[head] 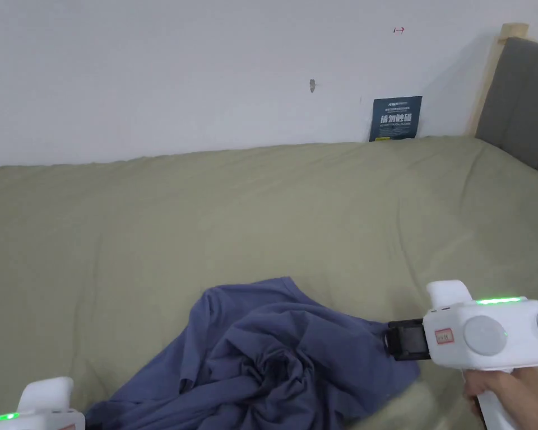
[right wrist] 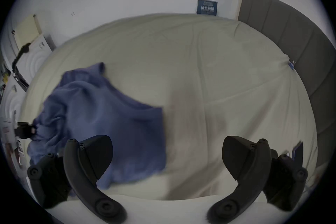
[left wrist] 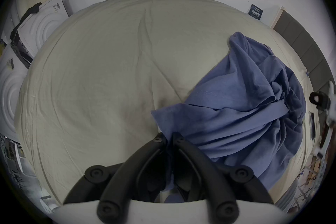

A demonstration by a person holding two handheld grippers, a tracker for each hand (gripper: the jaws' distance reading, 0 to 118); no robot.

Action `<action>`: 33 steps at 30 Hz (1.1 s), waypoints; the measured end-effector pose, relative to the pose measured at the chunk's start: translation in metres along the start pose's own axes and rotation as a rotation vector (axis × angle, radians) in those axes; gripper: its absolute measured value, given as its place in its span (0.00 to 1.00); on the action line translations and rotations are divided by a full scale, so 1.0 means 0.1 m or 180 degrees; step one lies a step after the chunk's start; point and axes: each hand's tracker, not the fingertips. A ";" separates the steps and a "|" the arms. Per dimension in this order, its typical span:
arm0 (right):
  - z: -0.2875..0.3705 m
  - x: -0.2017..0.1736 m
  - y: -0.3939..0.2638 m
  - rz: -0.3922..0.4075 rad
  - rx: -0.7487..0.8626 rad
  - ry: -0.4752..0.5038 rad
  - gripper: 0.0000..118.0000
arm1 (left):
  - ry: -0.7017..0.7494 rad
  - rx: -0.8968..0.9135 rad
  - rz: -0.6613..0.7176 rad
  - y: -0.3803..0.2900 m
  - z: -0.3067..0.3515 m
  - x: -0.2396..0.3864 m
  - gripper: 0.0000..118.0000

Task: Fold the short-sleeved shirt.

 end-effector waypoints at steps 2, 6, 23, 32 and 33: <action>-0.15 -0.02 0.11 -0.0036 -0.0022 -0.0129 1.00 | -0.0021 0.0014 0.0004 -0.04 0.01 -0.02 0.02; -0.34 -0.06 0.13 -0.0101 -0.0219 -0.0153 1.00 | -0.0088 -0.0005 0.0070 -0.02 0.02 -0.03 0.02; 0.89 0.01 -0.06 0.0304 0.0388 -0.0152 0.00 | 0.0076 0.0294 0.0060 0.02 0.55 -0.17 0.02; 2.26 0.50 0.20 0.0130 0.1163 -0.0172 0.00 | 0.0507 0.0955 0.0137 0.33 1.87 -0.52 0.02; 2.41 0.54 0.22 0.0105 0.1226 -0.0197 0.00 | 0.0561 0.1079 0.0135 0.40 2.03 -0.57 0.02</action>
